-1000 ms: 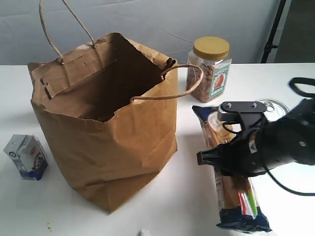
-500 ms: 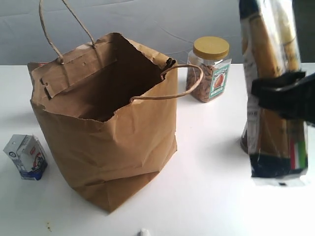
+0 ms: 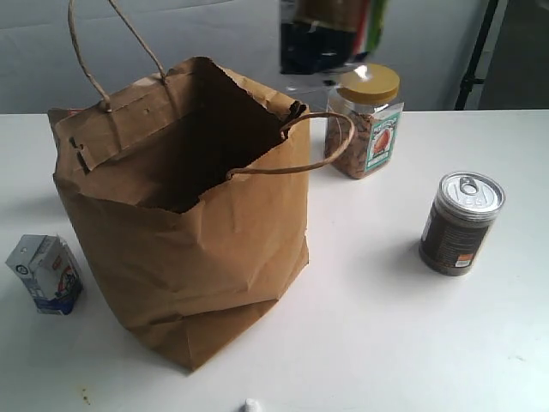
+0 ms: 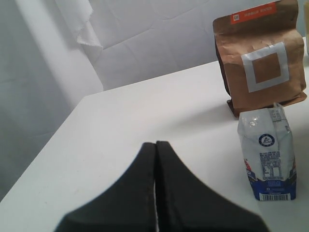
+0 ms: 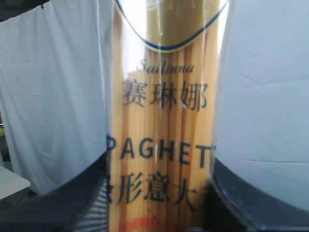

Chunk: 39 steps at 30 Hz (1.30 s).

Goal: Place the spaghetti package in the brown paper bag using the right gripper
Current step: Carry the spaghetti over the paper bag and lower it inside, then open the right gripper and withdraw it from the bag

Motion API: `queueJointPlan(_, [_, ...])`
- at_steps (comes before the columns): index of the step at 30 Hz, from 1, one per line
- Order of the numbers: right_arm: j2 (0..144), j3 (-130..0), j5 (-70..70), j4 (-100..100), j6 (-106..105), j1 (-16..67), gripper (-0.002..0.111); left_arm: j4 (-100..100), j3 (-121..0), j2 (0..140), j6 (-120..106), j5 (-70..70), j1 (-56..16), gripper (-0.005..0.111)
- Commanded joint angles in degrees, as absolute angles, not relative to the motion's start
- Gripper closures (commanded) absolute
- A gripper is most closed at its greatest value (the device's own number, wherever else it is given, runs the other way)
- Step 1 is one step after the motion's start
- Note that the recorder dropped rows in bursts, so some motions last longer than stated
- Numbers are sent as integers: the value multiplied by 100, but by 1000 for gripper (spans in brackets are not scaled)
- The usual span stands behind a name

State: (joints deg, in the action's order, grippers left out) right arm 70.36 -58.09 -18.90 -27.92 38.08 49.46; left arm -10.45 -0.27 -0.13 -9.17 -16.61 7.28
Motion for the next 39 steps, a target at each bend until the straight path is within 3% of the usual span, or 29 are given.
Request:
queueJointPlan(1, [8012, -6625, -2284, -2809, 3716, 5289, 108, -1018, 0, 0, -896, -1614, 711, 107])
queueJointPlan(16, [9158, -6154, -2197, -2760, 3274, 5460, 108, -1018, 0, 0, -896, -1614, 711, 107])
queueJointPlan(27, [9158, -5536, -2437, -2609, 2904, 5606, 58, -1018, 0, 0, -896, -1614, 711, 107])
queueJointPlan(32, [9158, -5330, -2348, -2465, 2722, 5606, 49, -1018, 0, 0, -896, -1614, 711, 107])
queueJointPlan(39, [9145, -5318, -2286, -2263, 2664, 5606, 47, -1018, 0, 0, -896, -1614, 711, 107])
